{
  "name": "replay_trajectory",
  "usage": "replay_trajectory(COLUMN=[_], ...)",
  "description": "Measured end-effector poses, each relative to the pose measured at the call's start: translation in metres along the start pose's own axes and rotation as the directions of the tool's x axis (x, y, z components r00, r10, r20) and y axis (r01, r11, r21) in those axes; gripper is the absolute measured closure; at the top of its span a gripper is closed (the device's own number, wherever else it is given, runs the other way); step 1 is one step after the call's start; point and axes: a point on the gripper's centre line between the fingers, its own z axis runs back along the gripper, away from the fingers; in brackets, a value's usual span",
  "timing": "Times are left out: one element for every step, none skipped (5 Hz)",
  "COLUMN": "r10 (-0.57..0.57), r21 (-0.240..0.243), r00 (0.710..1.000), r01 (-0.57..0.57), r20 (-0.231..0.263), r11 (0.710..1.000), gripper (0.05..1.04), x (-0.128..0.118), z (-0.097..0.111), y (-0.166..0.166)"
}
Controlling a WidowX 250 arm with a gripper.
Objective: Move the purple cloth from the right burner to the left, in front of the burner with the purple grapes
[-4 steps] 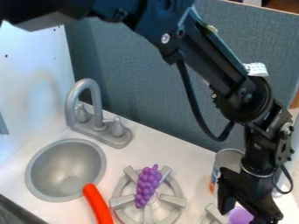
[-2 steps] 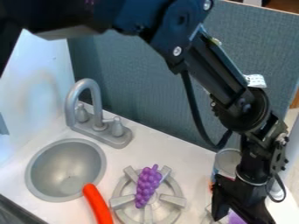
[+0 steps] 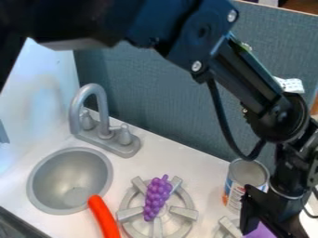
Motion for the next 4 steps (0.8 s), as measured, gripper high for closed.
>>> replay_trajectory(r10=[-0.012, -0.028, -0.035, -0.027], r21=[-0.010, 0.000, 0.001, 0.001], r00=[1.000, 0.999, 0.999, 0.998], r01=[0.012, 0.028, 0.035, 0.027], r20=[-0.011, -0.023, -0.029, -0.052], r11=[1.000, 1.000, 0.999, 1.000], gripper=[0.083, 0.083, 0.083, 0.115], x=[0.004, 0.010, 0.013, 0.015], z=[-0.007, -0.012, -0.018, -0.027], y=[-0.002, -0.006, -0.008, -0.007])
